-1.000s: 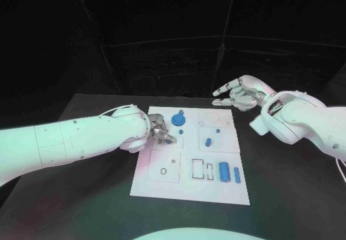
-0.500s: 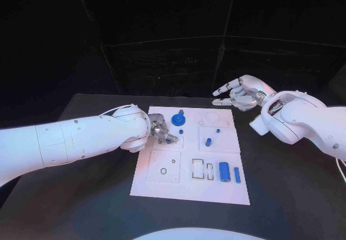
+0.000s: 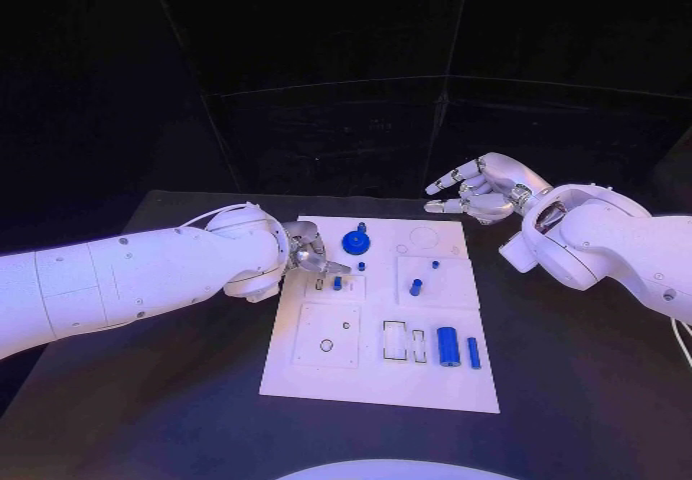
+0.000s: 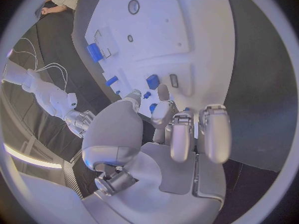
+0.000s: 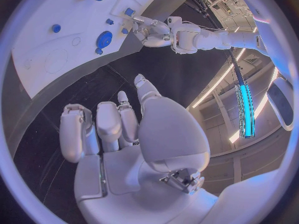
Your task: Assemble the parts on the task board
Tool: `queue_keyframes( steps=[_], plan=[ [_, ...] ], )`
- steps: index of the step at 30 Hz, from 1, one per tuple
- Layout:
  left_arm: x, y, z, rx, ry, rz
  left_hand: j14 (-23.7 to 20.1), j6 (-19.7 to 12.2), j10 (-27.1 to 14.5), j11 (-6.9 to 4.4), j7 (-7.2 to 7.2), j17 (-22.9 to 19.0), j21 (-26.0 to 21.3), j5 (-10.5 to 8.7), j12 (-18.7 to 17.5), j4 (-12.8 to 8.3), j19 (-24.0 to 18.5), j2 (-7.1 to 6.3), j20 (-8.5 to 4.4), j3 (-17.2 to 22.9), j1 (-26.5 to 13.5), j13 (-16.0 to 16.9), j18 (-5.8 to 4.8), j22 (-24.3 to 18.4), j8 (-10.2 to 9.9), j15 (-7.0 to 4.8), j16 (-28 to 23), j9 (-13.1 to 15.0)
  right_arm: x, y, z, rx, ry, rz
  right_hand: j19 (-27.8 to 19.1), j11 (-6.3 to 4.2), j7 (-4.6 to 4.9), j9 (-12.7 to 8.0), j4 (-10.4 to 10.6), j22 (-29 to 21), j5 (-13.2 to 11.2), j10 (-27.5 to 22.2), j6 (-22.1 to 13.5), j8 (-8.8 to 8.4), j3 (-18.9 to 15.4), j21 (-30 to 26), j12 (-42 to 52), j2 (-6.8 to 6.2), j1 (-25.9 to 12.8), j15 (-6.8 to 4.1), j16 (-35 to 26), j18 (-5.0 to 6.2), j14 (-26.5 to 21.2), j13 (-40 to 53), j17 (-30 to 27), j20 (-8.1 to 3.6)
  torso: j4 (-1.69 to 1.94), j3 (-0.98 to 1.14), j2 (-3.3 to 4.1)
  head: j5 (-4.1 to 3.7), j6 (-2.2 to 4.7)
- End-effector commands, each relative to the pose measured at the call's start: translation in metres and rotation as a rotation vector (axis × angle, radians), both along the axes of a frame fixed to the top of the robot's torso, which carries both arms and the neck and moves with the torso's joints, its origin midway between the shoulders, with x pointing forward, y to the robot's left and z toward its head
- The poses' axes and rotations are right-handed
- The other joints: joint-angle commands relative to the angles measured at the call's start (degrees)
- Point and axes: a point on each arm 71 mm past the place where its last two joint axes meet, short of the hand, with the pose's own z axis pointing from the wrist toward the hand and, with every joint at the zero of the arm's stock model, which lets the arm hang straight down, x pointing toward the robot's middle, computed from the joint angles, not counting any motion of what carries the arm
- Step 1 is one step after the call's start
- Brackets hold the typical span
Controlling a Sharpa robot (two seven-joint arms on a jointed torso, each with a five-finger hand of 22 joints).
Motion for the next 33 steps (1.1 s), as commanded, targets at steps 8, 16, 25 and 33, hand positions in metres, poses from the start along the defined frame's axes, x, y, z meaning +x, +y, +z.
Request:
queue_keyframes(
  steps=[8,16,25,33],
  plan=[
    [0.012,0.018,0.041,-0.029,-0.038,0.025,5.95,-3.03,-2.77,1.07,1.32,15.09,-1.97,-0.57,-4.27,0.04,1.1,0.37,0.31,-4.21,2.04,-4.61,-0.55,2.17,-2.14,0.59,0.17,-1.24,0.001,-0.001,0.001,0.0,-0.009,0.004,-0.26,-0.09,-0.06,-0.07,0.0,4.4,0.14,-0.04,0.31,0.29,-0.47,-0.27,-0.16,-0.01,-0.63,-0.22,-0.24,1.0,0.1,1.22,-0.04,-0.11,0.03,0.06,0.04,0.11,0.39],
    [0.032,0.029,0.049,0.03,0.008,0.039,5.95,-4.33,-2.95,2.18,2.6,15.09,-2.16,-0.53,-4.28,-0.1,1.13,1.96,1.25,-6.63,5.38,-4.93,-0.53,2.17,-5.68,1.57,0.17,-5.12,0.002,0.001,0.001,-0.001,-0.006,0.007,-0.26,-0.09,-0.06,-0.07,0.0,4.4,0.14,-0.04,0.31,0.29,-0.47,-0.27,-0.16,-0.01,-0.63,-0.22,-0.24,1.0,0.1,1.22,-0.04,-0.11,-0.05,0.03,0.06,0.49,0.39],
    [0.061,0.031,0.043,0.125,0.031,0.047,5.95,-3.91,-3.12,2.37,2.8,15.09,-2.26,-0.54,-4.34,-0.16,1.11,2.86,1.49,-7.48,6.86,-5.15,-0.5,2.14,-6.48,1.77,0.17,-6.63,0.002,0.002,0.001,-0.001,-0.005,0.01,-0.25,-0.1,-0.07,-0.08,0.03,4.41,0.16,0.0,0.29,0.3,-0.54,-0.27,-0.1,0.0,-0.67,-0.23,-0.22,1.0,0.12,1.27,0.02,-0.11,-0.22,0.01,0.1,0.94,0.39],
    [0.072,0.024,0.033,0.15,0.047,0.041,5.95,-3.74,-3.14,2.39,2.82,15.09,-2.25,-0.55,-4.33,-0.14,1.12,3.15,1.53,-7.67,7.15,-5.18,-0.51,2.17,-6.6,1.79,0.17,-6.95,0.002,0.004,0.001,0.0,-0.005,0.013,-0.25,-0.1,-0.07,-0.08,0.03,4.41,0.16,0.0,0.29,0.3,-0.54,-0.27,-0.1,0.0,-0.67,-0.23,-0.22,1.0,0.12,1.27,0.02,-0.11,-0.15,0.04,0.11,0.89,0.35]
  ],
)
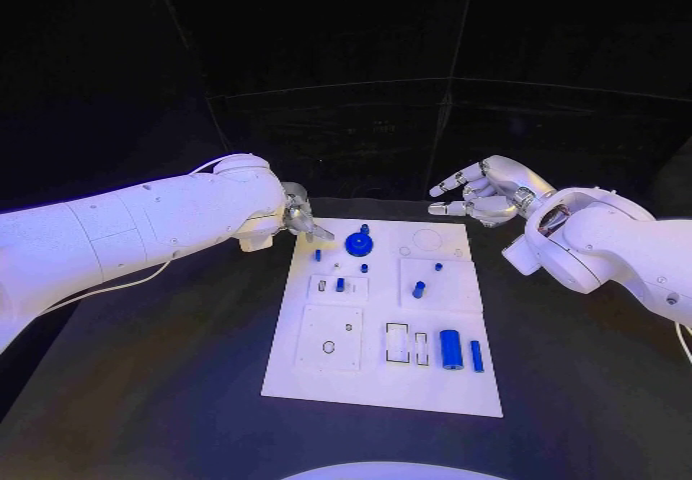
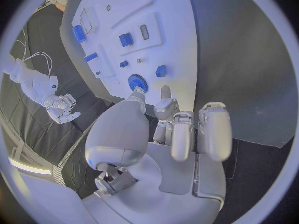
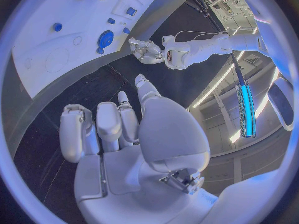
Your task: Assemble the parts on the task board
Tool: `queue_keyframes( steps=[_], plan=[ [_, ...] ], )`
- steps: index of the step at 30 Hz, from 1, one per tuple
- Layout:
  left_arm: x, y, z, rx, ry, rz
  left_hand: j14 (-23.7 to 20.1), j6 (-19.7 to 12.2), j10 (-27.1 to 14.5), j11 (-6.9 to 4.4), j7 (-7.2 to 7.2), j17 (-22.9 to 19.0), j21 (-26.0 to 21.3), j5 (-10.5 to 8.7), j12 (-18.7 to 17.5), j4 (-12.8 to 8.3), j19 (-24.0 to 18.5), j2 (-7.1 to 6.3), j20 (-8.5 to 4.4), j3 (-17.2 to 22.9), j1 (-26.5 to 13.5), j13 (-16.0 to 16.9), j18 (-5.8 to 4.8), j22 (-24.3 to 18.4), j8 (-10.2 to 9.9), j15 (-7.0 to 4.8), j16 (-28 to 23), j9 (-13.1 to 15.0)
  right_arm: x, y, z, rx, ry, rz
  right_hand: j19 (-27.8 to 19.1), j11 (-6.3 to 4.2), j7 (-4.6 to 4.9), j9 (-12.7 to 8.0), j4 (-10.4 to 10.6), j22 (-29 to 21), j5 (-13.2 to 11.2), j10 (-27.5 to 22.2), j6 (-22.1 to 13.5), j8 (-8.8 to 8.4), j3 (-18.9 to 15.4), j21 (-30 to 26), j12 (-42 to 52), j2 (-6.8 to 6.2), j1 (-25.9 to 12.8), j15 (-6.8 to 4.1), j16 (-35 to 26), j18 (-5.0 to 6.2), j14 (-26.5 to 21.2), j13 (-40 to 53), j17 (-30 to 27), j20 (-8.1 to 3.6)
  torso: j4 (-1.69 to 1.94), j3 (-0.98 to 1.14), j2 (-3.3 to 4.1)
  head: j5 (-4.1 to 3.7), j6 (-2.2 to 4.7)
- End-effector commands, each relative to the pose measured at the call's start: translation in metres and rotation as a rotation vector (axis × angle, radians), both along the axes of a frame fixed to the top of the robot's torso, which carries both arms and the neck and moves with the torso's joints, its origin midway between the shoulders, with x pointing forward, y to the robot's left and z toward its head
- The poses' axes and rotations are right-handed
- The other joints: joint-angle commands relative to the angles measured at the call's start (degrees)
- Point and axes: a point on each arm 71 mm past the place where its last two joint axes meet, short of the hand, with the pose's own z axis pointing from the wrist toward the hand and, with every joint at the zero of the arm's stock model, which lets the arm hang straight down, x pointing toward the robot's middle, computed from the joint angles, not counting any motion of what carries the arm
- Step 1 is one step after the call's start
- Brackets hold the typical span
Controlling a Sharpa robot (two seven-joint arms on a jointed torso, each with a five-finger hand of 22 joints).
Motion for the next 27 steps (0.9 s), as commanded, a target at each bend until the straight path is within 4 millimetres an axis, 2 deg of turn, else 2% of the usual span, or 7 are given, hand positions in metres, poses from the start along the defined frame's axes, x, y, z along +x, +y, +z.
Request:
queue_keyframes(
  steps=[1,14,27],
  plan=[
    [0.002,-0.002,-0.004,0.031,0.024,-0.033,6.05,0.18,-0.07,0.33,0.36,15.09,-0.16,-0.06,-0.15,0.13,0.87,-0.07,0.32,-0.39,0.62,-0.11,-0.51,2.16,-0.16,0.45,0.18,-0.08,0.0,0.002,0.001,0.001,-0.005,0.014,-0.25,-0.1,-0.07,-0.08,0.0,4.41,0.16,0.0,0.29,0.3,-0.19,-0.27,-0.11,0.01,-0.68,-0.23,-0.23,1.0,0.12,1.29,0.01,-0.11,0.02,-0.01,-0.02,0.01,-0.04],
    [0.007,-0.005,-0.014,0.055,0.054,-0.04,6.05,0.49,-0.14,0.34,0.34,15.09,-0.02,-0.08,-0.16,0.26,0.95,0.15,0.35,-0.78,0.59,-0.15,-0.55,2.38,-0.2,0.46,0.18,-0.39,0.0,0.004,0.001,0.001,-0.004,0.018,-0.26,-0.11,-0.08,-0.09,-0.01,4.39,0.22,-0.01,0.26,0.3,-0.19,-0.29,-0.12,0.06,-0.62,-0.24,-0.23,1.01,0.13,1.28,0.03,-0.11,0.13,0.0,-0.04,-0.03,-0.31],
    [0.006,-0.009,-0.022,0.054,0.072,-0.055,6.05,1.48,-0.23,0.21,0.17,15.09,-0.04,-0.04,-0.06,-0.28,0.96,1.04,0.34,-1.33,2.37,-0.17,-0.54,2.44,-0.15,0.39,0.18,-1.29,0.0,0.004,0.001,0.001,-0.004,0.02,-0.25,-0.11,-0.08,-0.09,-0.03,4.4,0.26,0.01,0.24,0.3,-0.17,-0.28,-0.1,0.11,-0.58,-0.24,-0.22,1.0,0.14,1.3,0.07,-0.11,0.08,0.03,-0.07,0.01,-0.45]
  ],
)
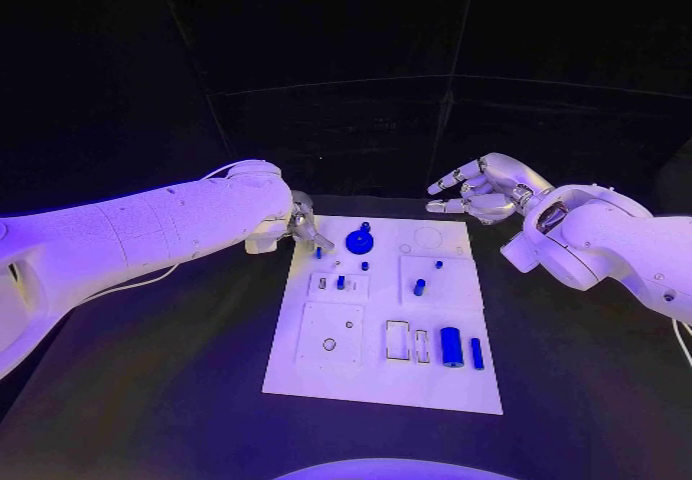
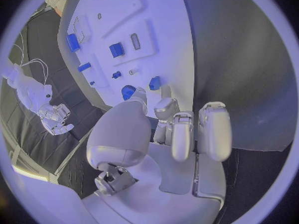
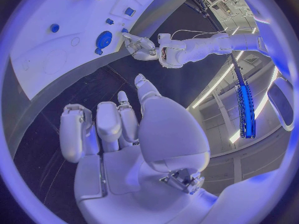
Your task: Assemble the parts on the task board
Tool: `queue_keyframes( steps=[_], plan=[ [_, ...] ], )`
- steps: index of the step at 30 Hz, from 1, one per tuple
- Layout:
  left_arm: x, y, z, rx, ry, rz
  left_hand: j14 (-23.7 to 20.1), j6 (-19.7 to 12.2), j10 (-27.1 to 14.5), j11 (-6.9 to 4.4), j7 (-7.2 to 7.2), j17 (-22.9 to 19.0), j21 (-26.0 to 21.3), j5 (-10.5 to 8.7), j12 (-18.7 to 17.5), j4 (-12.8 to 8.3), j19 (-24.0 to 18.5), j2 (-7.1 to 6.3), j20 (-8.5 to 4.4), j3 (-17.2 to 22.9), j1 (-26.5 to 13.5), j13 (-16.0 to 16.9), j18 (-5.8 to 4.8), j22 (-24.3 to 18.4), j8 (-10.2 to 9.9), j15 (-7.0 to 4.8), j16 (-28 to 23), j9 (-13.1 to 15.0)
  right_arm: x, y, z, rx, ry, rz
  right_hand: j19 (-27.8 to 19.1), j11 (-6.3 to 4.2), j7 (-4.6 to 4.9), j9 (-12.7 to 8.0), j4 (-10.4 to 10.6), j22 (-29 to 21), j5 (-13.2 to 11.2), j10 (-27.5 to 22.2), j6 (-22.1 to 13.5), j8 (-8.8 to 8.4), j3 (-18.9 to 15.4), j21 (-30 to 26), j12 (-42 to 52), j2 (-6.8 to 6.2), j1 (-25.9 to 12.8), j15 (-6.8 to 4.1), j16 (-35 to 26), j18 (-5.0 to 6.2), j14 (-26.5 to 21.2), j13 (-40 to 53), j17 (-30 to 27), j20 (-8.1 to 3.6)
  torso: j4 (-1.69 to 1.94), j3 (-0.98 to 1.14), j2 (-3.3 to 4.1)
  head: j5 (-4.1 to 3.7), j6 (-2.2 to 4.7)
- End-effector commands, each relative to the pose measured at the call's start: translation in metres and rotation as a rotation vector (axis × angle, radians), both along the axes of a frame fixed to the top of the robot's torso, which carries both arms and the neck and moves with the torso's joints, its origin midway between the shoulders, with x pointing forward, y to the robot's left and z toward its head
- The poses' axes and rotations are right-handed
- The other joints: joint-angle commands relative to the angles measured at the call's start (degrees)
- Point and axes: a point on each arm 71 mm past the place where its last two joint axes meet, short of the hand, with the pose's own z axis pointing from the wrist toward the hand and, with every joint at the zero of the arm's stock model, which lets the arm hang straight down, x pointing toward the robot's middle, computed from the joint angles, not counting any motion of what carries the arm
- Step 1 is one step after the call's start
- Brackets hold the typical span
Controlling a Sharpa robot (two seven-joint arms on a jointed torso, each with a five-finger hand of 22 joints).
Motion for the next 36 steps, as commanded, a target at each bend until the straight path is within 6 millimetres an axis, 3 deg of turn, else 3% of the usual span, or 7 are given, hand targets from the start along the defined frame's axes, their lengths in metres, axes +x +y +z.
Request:
queue_keyframes(
  steps=[1,12,30,34,36],
  plan=[
    [-0.0002,-0.0019,-0.0005,0.003,0.007,-0.022,6.05,0.48,-0.23,0.21,-0.04,15.09,-0.03,-0.04,-0.05,-0.15,0.96,-0.02,0.34,-0.25,0.81,-0.07,-0.54,2.45,-0.15,0.39,0.18,-0.18,-0.0002,0.0014,0.0014,0.001,-0.005,0.013,-0.25,-0.11,-0.08,-0.1,-0.03,4.4,0.26,0.01,0.24,0.3,-0.17,-0.28,-0.1,0.11,-0.58,-0.24,-0.23,1.0,0.14,1.28,0.07,-0.12,-0.03,0.02,0.0,0.01,-0.05],
    [-0.0009,-0.0058,-0.0009,-0.006,0.0,-0.029,6.05,1.09,-0.19,0.1,-0.14,15.09,-0.04,-0.01,0.13,-1.29,0.99,2.12,0.25,0.39,3.83,-0.05,-0.55,2.55,-0.18,0.3,0.18,-1.19,0.0,0.0017,0.0013,0.001,-0.005,0.013,-0.24,-0.12,-0.09,-0.1,-0.07,4.41,0.32,0.02,0.22,0.31,-0.15,-0.28,-0.09,0.19,-0.49,-0.25,-0.25,1.0,0.14,1.28,0.05,-0.12,-0.01,0.02,0.02,-0.02,-0.18],
    [-0.0019,-0.0084,-0.0017,-0.002,0.009,-0.036,6.05,1.47,-0.22,0.04,-0.22,15.09,-0.02,-0.01,0.13,-2.28,1.01,2.89,0.23,0.88,5.38,-0.13,-0.57,2.65,-0.06,0.27,0.18,-1.65,0.0001,0.0015,0.0013,0.0,-0.004,0.012,-0.24,-0.12,-0.09,-0.1,-0.07,4.41,0.32,0.02,0.22,0.31,-0.15,-0.28,-0.09,0.19,-0.49,-0.25,-0.25,1.0,0.14,1.28,0.05,-0.12,-0.03,0.02,0.02,-0.1,-0.41],
    [-0.0017,-0.0083,-0.0015,-0.002,0.006,-0.033,6.05,1.52,-0.26,-0.3,-0.6,15.09,-0.04,0.04,0.09,-4.58,1.01,4.98,0.09,3.3,9.01,-0.19,-0.55,2.69,-0.02,0.04,0.18,-2.0,0.0001,0.0013,0.0013,0.0,-0.004,0.011,-0.24,-0.12,-0.09,-0.1,-0.07,4.41,0.32,0.02,0.22,0.31,-0.15,-0.28,-0.09,0.19,-0.49,-0.25,-0.25,1.0,0.14,1.28,0.05,-0.12,-0.02,-0.01,0.02,-0.09,-0.46],
    [-0.0017,-0.0082,-0.0015,-0.002,0.005,-0.032,6.05,1.13,-0.44,-0.61,-0.91,15.09,-0.07,0.07,-0.1,-7.25,1.01,6.25,-0.15,6.11,12.76,-0.31,-0.54,2.7,-0.22,-0.24,0.18,-2.34,0.0,0.0012,0.0013,0.0,-0.004,0.011,-0.24,-0.12,-0.09,-0.1,-0.07,4.41,0.32,0.02,0.22,0.31,-0.15,-0.28,-0.09,0.19,-0.49,-0.25,-0.25,1.0,0.14,1.28,0.05,-0.12,-0.03,0.01,0.04,-0.09,-0.47]
  ],
)
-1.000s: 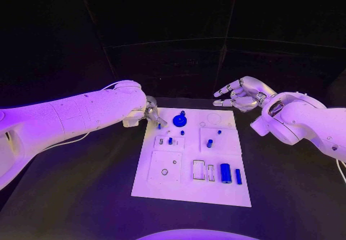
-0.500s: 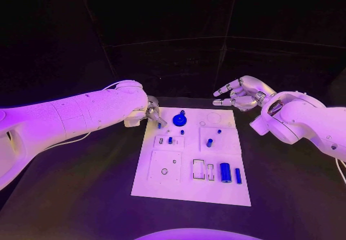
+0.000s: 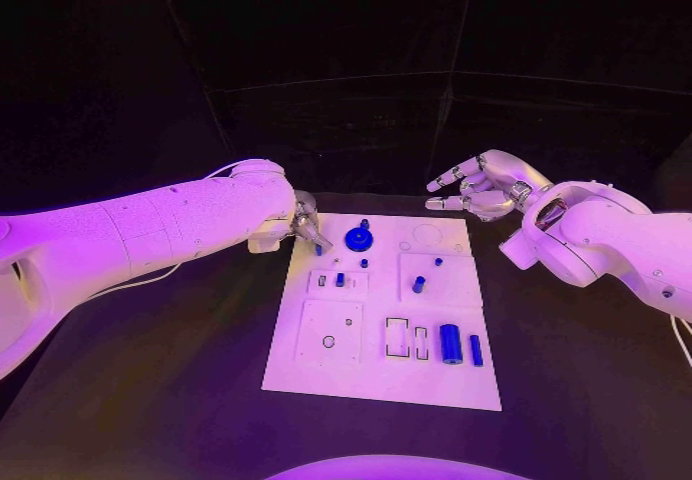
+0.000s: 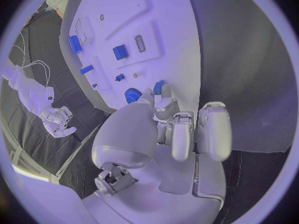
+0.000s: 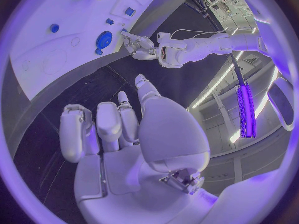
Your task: Assemble the parts on the task board
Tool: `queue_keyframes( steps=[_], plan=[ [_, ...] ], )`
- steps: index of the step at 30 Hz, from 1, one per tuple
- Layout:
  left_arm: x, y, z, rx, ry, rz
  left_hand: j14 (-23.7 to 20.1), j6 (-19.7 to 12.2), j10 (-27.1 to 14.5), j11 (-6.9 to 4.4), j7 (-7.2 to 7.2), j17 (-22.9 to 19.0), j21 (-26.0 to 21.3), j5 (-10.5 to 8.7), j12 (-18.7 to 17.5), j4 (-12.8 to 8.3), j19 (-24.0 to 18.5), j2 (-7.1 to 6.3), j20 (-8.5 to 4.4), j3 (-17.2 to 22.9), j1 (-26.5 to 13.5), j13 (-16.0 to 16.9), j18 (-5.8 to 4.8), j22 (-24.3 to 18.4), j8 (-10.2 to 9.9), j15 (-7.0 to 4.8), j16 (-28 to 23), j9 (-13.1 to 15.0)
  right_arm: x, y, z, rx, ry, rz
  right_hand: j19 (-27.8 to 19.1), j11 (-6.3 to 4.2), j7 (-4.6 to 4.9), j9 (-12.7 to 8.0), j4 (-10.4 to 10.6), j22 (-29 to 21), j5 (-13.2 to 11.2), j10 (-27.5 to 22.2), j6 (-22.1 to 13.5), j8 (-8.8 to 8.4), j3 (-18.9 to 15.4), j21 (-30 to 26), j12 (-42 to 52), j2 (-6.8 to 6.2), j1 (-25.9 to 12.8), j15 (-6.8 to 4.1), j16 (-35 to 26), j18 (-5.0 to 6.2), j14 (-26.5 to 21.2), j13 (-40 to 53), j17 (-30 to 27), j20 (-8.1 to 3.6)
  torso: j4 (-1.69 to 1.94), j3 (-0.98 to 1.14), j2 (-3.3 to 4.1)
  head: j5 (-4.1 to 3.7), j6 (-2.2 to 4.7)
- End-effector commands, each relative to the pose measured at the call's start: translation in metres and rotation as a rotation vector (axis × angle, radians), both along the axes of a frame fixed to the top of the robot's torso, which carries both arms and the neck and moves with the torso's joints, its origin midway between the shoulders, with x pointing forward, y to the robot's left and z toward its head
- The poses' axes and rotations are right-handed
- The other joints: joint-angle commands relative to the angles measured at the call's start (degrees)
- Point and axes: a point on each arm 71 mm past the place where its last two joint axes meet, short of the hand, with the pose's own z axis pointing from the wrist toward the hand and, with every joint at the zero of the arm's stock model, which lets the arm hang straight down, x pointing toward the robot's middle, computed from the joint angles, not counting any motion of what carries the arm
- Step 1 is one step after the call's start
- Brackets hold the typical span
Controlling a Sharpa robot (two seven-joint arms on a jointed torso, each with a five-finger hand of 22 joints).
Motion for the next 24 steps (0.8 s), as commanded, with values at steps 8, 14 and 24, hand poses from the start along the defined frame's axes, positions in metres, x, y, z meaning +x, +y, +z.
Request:
queue_keyframes(
  steps=[8,14,24],
  plan=[
    [0.0,-0.001,0.001,0.001,-0.004,-0.01,6.05,-1.04,-0.63,-0.08,0.1,15.09,-0.3,0.16,-1.2,-7.85,0.91,0.09,-0.25,12.06,6.42,-1.0,-0.51,2.61,-0.44,0.13,0.18,-1.19,0.0,0.001,0.002,0.001,-0.006,0.009,-0.24,-0.12,-0.09,-0.06,-0.07,4.41,0.32,0.01,0.22,0.31,-0.15,-0.28,-0.09,0.19,-0.49,-0.25,-0.25,1.0,0.14,1.28,0.04,-0.12,0.0,-0.02,0.01,-0.07,-0.2],
    [0.0,-0.001,0.001,-0.01,-0.014,-0.009,6.05,-1.19,-0.41,0.08,0.19,15.09,-0.4,0.12,-1.38,-9.33,0.9,-2.48,0.03,19.57,2.49,-1.39,-0.49,2.67,0.5,0.24,0.18,-1.35,0.0,0.0,0.002,0.001,-0.005,0.008,-0.24,-0.12,-0.09,-0.06,-0.07,4.41,0.32,0.01,0.22,0.31,-0.15,-0.28,-0.09,0.19,-0.49,-0.25,-0.25,1.0,0.14,1.28,0.04,-0.12,0.05,-0.01,-0.03,-0.05,-0.21],
    [-0.01,0.006,0.004,-0.098,-0.037,0.017,6.05,-1.35,-0.11,0.02,0.06,15.09,-0.6,0.01,-1.44,-11.14,0.88,-5.1,0.09,26.99,-1.59,-1.78,-0.47,2.65,2.09,0.13,0.18,-1.12,0.0,-0.001,0.001,0.0,-0.005,0.006,-0.24,-0.13,-0.08,-0.06,-0.1,4.39,0.37,0.05,0.22,0.34,-0.15,-0.3,-0.04,0.28,-0.4,-0.26,-0.26,1.0,0.16,1.33,0.06,-0.13,0.1,0.01,-0.04,-0.08,-0.19]
  ],
)
